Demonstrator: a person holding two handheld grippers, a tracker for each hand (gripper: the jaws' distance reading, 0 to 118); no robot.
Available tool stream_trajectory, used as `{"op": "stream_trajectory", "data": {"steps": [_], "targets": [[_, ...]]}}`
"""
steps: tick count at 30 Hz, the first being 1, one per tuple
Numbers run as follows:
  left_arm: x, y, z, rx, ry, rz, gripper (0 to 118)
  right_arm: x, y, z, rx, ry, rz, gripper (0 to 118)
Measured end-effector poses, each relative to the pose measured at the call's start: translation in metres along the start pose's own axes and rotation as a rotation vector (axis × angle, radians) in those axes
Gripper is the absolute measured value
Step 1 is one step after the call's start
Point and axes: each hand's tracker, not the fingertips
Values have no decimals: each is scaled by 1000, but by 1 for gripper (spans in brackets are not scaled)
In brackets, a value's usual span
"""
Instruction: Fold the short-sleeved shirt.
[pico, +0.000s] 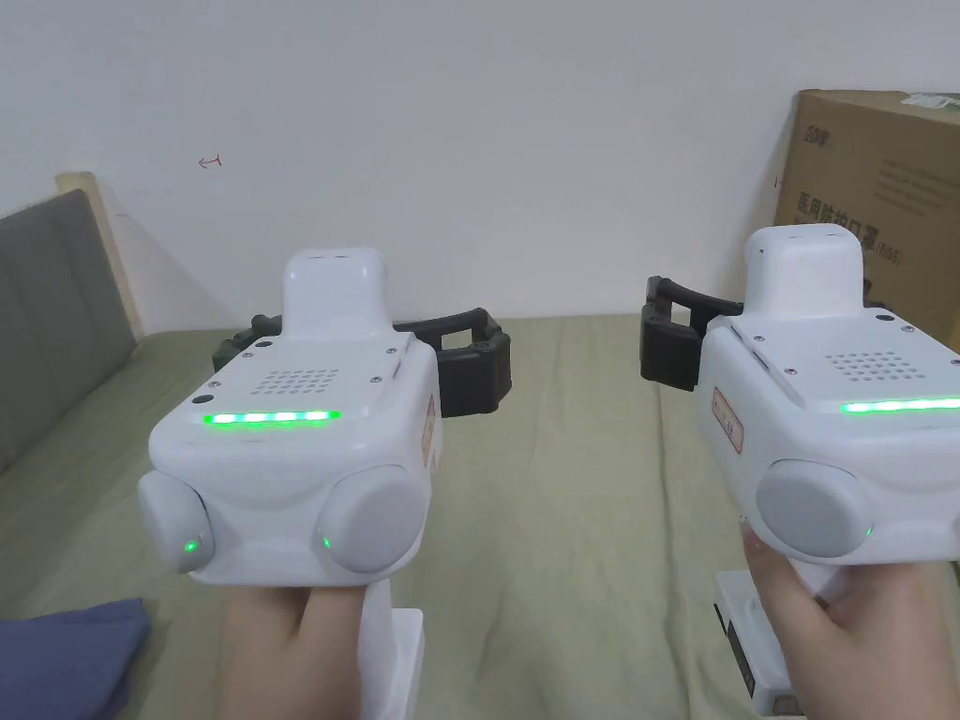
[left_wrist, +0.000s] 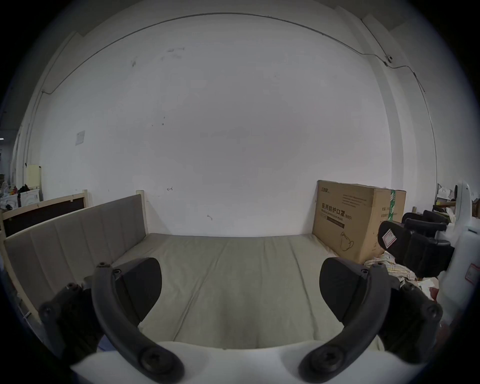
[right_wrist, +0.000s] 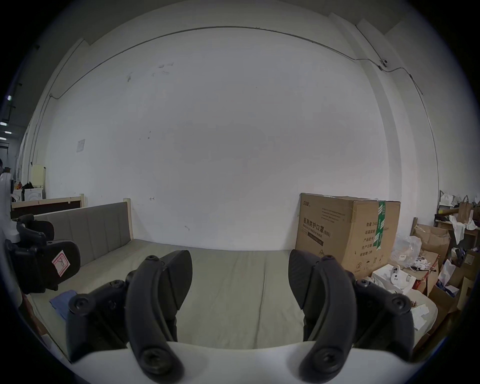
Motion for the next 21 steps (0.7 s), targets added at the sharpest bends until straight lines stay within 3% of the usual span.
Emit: {"op": "stream_trajectory", "data": {"steps": [21], "targets": [[1,-1,2,-4,-51,10,118,2,-6,1,-41,-4,-17,83]]}}
